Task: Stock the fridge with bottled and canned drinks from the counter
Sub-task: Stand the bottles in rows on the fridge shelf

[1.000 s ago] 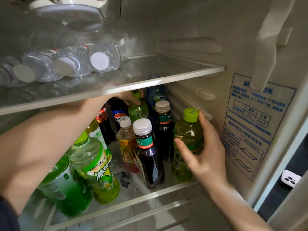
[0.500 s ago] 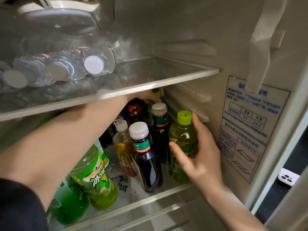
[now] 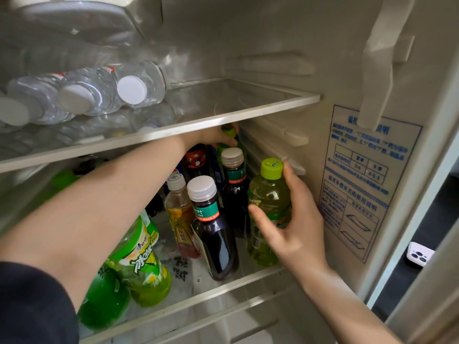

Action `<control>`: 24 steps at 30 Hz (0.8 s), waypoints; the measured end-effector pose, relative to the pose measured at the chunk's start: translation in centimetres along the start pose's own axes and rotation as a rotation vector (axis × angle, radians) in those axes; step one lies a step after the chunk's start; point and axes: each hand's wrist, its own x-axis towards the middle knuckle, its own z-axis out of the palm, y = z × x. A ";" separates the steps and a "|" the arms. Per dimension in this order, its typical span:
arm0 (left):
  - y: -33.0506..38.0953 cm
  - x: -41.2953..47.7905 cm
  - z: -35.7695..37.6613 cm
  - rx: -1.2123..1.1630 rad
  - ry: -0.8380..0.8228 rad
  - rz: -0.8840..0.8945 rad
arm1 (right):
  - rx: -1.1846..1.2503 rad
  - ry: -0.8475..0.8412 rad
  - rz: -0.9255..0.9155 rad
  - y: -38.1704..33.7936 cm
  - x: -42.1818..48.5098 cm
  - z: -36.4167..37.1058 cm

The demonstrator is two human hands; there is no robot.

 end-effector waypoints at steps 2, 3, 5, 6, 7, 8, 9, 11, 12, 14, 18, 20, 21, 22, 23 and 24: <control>0.2 -0.3 0.2 -0.040 0.032 0.051 | -0.002 -0.007 -0.012 0.0 0.1 0.1; 0.3 -0.6 0.2 -0.034 0.049 0.065 | -0.002 -0.012 -0.016 0.0 0.2 0.1; 0.6 -1.5 0.1 -0.005 0.057 0.116 | -0.002 -0.026 -0.019 0.0 0.2 0.2; 0.8 -1.9 -0.1 0.006 0.048 0.129 | -0.002 -0.032 -0.016 0.1 0.2 0.2; 1.0 -2.4 -0.2 0.020 0.034 0.129 | -0.002 -0.036 -0.012 0.1 0.2 0.2; 1.2 -3.0 -0.5 0.049 0.022 0.122 | -0.001 -0.037 -0.010 0.2 0.3 0.2; 1.3 -3.7 -0.7 0.099 0.013 0.099 | 0.000 -0.037 -0.010 0.2 0.3 0.2; 1.4 -5.2 -1.3 0.210 0.017 0.039 | -0.001 -0.036 -0.011 0.3 0.4 0.3; 1.4 -6.1 -1.5 0.237 0.017 0.022 | -0.001 -0.036 -0.010 0.3 0.4 0.3; 1.4 -8.1 -2.0 0.267 -0.014 -0.015 | -0.002 -0.036 -0.011 0.3 0.5 0.5; 1.4 -12.0 -2.3 0.288 0.063 -0.073 | -0.022 -0.073 -0.012 0.1 0.6 0.9; 1.1 -13.8 -2.2 0.340 0.177 -0.061 | -0.033 -0.079 -0.024 0.1 0.7 1.0; 1.0 -14.8 -2.1 0.384 0.225 -0.060 | -0.037 -0.080 -0.027 0.2 0.7 1.0; 0.8 -15.7 -1.9 0.425 0.255 -0.062 | -0.039 -0.081 -0.029 0.2 0.7 1.0; 0.5 -16.6 -1.6 0.453 0.266 -0.066 | -0.040 -0.082 -0.032 0.2 0.6 1.1; 0.3 -17.4 -1.3 0.466 0.268 -0.074 | -0.041 -0.081 -0.037 0.1 0.6 1.1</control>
